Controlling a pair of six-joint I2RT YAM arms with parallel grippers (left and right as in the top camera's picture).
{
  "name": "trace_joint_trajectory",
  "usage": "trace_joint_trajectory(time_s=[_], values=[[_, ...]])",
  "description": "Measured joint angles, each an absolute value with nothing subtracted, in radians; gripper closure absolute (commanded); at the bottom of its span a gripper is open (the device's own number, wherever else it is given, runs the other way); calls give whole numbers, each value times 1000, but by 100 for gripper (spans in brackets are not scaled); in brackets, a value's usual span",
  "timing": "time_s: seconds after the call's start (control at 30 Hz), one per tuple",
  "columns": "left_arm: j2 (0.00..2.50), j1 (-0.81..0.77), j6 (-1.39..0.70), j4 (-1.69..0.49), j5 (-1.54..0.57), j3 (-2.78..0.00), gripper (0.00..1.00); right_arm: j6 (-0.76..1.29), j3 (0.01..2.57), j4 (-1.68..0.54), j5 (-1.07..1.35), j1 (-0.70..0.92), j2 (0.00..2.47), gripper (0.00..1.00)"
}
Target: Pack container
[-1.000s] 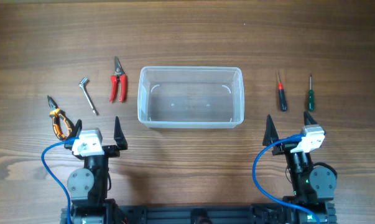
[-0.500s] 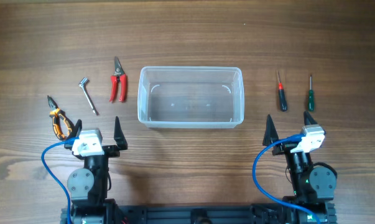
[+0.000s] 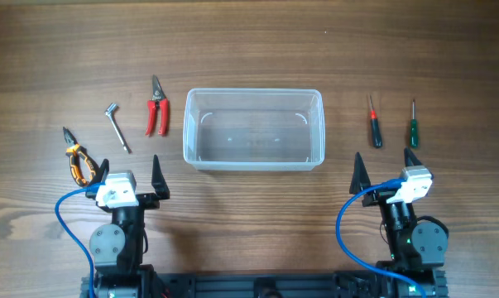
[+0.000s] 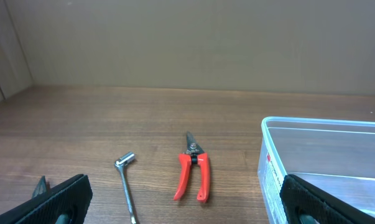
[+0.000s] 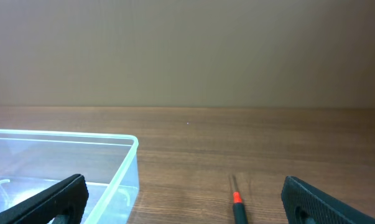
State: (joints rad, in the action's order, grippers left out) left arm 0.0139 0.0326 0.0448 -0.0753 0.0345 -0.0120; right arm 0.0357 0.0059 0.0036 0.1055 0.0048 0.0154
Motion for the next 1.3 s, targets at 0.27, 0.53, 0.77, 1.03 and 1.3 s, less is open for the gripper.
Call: trace_joint_trajectory(time_s=[0.27, 0.53, 0.77, 1.03, 1.3], values=[[14, 33, 45, -75, 35, -12, 0, 36, 6, 4, 105, 5, 15, 0], [14, 33, 45, -75, 35, -12, 0, 36, 6, 4, 105, 5, 15, 0], [14, 33, 45, -75, 35, -12, 0, 36, 6, 4, 105, 5, 15, 0], [14, 33, 45, -75, 35, -12, 0, 36, 6, 3, 105, 5, 15, 0], [14, 33, 57, -58, 35, -12, 0, 36, 6, 3, 105, 5, 15, 0]])
